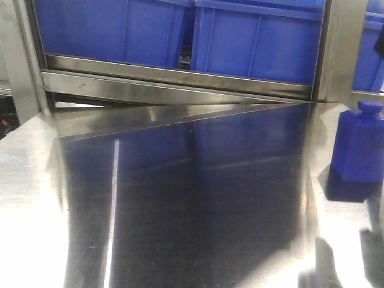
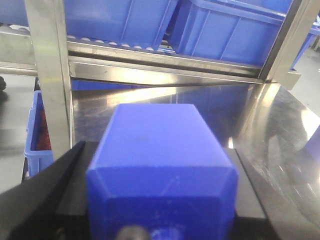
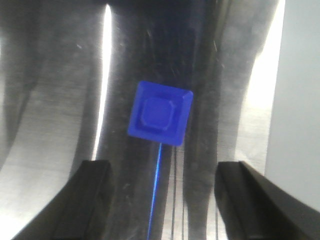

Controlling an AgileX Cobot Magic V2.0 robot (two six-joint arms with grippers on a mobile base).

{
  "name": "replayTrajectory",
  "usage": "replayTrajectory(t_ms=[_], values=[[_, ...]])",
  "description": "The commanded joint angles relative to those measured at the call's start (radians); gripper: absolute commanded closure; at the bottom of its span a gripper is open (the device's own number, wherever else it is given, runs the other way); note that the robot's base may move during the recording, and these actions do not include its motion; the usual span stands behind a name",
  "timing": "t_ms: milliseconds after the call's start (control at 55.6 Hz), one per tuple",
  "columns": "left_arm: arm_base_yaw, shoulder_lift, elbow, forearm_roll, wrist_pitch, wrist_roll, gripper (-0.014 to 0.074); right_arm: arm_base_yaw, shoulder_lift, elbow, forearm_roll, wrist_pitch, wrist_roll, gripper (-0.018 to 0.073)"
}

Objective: Pick and sort blue part to right shelf
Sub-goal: 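Close the right gripper on the blue part and lift it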

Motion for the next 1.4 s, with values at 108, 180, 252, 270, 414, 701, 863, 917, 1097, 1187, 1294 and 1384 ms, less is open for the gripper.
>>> replayTrajectory(t_ms=[108, 180, 252, 270, 414, 701, 863, 917, 1097, 1187, 1294, 1384], values=[[-0.006, 0.009, -0.026, -0.004, -0.081, 0.002, 0.0205, -0.006, 0.100, -0.039, -0.014, -0.080, 0.016, 0.0014], [-0.006, 0.009, -0.026, -0.004, -0.081, 0.002, 0.0205, -0.006, 0.145, -0.039, -0.014, -0.114, 0.016, 0.0014], [-0.006, 0.009, -0.026, -0.006, -0.079, 0.002, 0.0205, -0.005, 0.180, -0.039, -0.014, -0.139, 0.016, 0.0014], [-0.006, 0.009, -0.026, -0.006, -0.077, 0.002, 0.0205, -0.005, 0.190, -0.039, -0.014, -0.144, 0.016, 0.0014], [-0.006, 0.009, -0.026, -0.006, -0.071, 0.002, 0.0205, 0.004, 0.244, -0.039, -0.003, -0.183, 0.016, 0.0014], [-0.006, 0.009, -0.026, -0.006, -0.070, 0.002, 0.0205, 0.011, 0.299, -0.037, 0.005, -0.177, 0.016, 0.0014], [-0.006, 0.009, -0.026, -0.006, -0.070, 0.002, 0.0206, 0.011, 0.333, -0.037, 0.005, -0.158, 0.016, 0.0022], [-0.006, 0.009, -0.026, -0.006, -0.070, 0.002, 0.0206, 0.011, 0.339, -0.037, 0.004, -0.152, 0.016, 0.0047], [-0.006, 0.009, -0.026, -0.006, -0.070, 0.002, 0.0207, 0.011, 0.318, -0.037, 0.003, -0.150, 0.016, 0.0302], [-0.006, 0.009, -0.026, -0.006, -0.070, 0.002, 0.0207, 0.011, 0.284, -0.034, 0.002, -0.161, 0.016, 0.0332], [-0.006, -0.007, -0.026, 0.020, -0.069, 0.002, 0.0207, 0.011, 0.190, 0.011, -0.022, -0.212, 0.015, 0.0332], [-0.006, -0.039, -0.026, 0.067, -0.063, 0.002, 0.0207, 0.011, 0.090, 0.088, -0.048, -0.271, 0.014, 0.0332]])
